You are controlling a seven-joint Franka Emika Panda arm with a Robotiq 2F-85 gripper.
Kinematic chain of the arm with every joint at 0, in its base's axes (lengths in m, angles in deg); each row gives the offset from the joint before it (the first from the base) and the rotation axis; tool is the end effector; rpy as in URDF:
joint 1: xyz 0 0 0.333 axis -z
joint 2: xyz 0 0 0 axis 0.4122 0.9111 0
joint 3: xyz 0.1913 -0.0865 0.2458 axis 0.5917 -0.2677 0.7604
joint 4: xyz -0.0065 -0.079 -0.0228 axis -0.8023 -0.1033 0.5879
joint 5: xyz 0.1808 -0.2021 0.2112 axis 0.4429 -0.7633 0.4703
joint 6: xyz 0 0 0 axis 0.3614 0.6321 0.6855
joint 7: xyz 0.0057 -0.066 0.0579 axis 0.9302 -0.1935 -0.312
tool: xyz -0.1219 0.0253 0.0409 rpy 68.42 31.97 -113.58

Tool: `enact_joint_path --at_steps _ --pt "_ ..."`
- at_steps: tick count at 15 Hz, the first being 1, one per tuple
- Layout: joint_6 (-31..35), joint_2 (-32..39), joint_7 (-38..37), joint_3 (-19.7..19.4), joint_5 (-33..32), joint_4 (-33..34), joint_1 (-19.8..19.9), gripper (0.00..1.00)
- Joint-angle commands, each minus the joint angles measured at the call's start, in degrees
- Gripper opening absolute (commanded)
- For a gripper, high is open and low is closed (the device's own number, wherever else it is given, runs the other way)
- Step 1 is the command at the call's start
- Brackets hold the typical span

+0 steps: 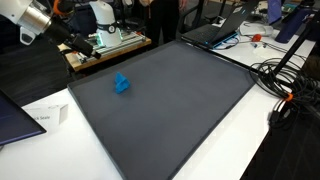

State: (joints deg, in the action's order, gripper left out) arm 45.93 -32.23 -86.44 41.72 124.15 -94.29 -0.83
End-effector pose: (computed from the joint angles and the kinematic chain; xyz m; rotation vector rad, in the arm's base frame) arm 0.3497 -0.2913 0.3110 -1.9836 1.5867 0.2999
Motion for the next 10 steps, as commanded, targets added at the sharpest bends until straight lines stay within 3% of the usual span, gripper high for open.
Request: enact_joint_path --at_steps 1,6,10 --pt "9.1 -9.8 -3.9 1.4 -3.7 -7.3 -3.1 1.0" --pt "21.4 -17.0 -10.9 5.9 -11.4 -12.5 -6.0 1.0" --pt "31.1 -19.7 -18.4 11.1 -25.0 -15.9 -6.8 1.0"
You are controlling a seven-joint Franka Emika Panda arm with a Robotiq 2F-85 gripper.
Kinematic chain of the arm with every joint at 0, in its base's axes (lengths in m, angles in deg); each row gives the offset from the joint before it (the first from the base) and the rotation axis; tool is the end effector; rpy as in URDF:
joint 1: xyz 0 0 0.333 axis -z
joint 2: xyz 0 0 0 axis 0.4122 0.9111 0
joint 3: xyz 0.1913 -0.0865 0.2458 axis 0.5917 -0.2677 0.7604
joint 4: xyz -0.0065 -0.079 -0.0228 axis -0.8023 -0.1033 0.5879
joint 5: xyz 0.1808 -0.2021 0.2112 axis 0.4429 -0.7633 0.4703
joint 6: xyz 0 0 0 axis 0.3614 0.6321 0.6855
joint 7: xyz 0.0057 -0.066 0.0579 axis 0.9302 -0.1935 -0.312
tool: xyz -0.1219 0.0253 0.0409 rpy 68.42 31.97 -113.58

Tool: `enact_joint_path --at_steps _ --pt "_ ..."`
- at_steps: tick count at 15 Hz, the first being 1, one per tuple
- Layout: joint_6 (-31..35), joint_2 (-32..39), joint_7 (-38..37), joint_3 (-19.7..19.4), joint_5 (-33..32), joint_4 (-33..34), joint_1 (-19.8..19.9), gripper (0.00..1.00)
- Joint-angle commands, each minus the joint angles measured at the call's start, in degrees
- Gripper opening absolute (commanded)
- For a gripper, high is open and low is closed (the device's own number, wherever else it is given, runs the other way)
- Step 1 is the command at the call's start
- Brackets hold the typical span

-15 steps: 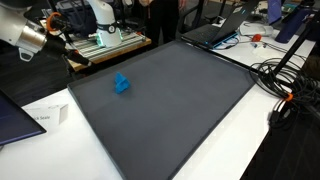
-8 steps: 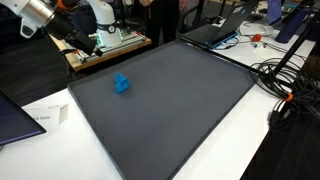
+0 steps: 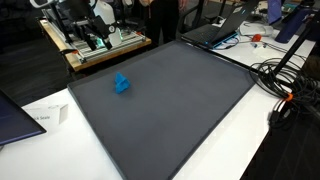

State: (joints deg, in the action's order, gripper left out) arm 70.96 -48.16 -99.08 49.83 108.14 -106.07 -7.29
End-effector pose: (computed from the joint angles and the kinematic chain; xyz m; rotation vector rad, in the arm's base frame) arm 0.3747 -0.2243 0.3719 -2.3623 1.6010 -0.1158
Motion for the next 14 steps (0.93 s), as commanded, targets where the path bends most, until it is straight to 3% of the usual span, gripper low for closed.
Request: enact_joint_path --at_steps 1,8,11,14 --pt "7.7 -4.2 -8.1 4.4 -13.4 -5.0 -0.2 1.0" --pt "11.6 -5.9 -18.2 11.4 -40.3 -8.5 0.9 1.0" --pt "11.7 -6.0 -15.0 11.8 -44.1 -9.3 -0.3 1.0" --pt "9.9 -4.9 -8.6 11.7 -43.1 -9.8 -1.9 1.0"
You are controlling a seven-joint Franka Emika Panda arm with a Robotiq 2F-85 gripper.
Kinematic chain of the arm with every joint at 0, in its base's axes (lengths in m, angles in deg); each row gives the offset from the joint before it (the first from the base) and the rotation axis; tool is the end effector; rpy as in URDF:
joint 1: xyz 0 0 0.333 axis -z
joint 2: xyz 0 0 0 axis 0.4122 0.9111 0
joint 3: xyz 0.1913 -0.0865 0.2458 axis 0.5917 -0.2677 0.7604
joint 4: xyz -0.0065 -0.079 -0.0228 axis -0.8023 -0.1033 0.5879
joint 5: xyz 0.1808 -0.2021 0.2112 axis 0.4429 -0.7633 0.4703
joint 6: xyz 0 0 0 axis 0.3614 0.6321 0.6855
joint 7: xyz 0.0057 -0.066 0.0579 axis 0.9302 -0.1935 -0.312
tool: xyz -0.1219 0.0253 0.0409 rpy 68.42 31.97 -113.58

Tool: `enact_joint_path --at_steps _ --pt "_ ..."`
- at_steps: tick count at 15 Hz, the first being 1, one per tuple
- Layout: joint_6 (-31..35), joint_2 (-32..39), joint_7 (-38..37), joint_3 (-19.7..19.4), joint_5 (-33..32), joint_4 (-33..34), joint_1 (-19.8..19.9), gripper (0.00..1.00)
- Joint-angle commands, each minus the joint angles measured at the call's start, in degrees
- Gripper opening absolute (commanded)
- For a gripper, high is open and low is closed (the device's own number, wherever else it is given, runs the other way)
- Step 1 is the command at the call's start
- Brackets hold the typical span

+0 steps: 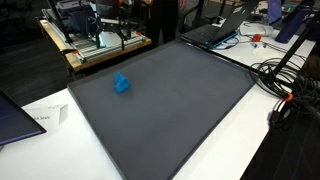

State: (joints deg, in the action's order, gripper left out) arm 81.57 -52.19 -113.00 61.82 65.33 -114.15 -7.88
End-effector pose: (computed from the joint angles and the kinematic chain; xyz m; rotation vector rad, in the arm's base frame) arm 0.3897 -0.1367 0.3650 2.7744 -0.9381 0.3036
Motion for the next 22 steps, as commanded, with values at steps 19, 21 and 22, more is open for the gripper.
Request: enact_joint_path --at_steps 19,21,22 --pt "1.8 16.5 37.8 -2.5 -9.2 3.2 -6.1 1.0" --pt "1.6 19.4 42.2 -3.2 -8.7 5.6 -6.2 1.0" --pt "0.7 20.7 44.5 -3.4 -7.9 6.8 -6.3 1.0"
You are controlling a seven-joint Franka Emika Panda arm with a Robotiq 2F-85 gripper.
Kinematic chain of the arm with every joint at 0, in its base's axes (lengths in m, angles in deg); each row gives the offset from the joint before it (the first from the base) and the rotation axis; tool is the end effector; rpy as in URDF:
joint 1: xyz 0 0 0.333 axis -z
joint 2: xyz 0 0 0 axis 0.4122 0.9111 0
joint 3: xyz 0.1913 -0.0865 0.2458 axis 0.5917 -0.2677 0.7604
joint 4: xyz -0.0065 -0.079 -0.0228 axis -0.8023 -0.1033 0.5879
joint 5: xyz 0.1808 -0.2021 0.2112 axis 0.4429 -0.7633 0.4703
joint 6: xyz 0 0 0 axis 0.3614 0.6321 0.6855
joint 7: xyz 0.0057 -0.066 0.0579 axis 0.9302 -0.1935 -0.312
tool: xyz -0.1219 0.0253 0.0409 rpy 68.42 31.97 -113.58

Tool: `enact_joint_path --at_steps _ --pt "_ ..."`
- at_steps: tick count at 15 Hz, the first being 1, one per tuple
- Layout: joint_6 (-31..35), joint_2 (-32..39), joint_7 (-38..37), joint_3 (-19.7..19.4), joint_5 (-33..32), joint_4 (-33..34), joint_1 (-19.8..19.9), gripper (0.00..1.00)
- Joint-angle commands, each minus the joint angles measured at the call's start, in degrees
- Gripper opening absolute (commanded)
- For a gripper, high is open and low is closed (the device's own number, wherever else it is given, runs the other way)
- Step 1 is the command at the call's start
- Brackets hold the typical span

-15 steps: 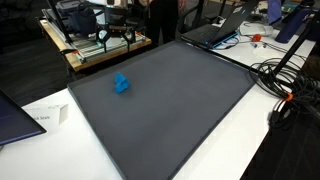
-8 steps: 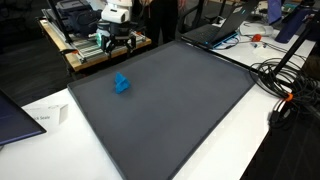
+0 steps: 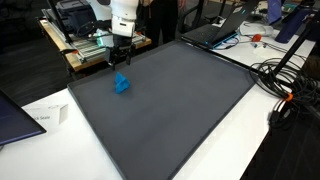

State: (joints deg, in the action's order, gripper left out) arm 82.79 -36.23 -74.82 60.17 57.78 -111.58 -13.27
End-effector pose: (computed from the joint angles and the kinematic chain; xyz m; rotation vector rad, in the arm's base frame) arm 0.4106 -0.1130 0.2657 2.8651 0.3174 -0.1114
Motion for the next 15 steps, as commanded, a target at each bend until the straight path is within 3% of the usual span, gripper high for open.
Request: enact_joint_path --at_steps 1,15 --pt "-0.5 6.1 7.2 -2.1 -1.1 5.4 -1.1 1.0" --pt "2.4 18.7 35.4 0.2 6.0 13.2 3.1 1.0"
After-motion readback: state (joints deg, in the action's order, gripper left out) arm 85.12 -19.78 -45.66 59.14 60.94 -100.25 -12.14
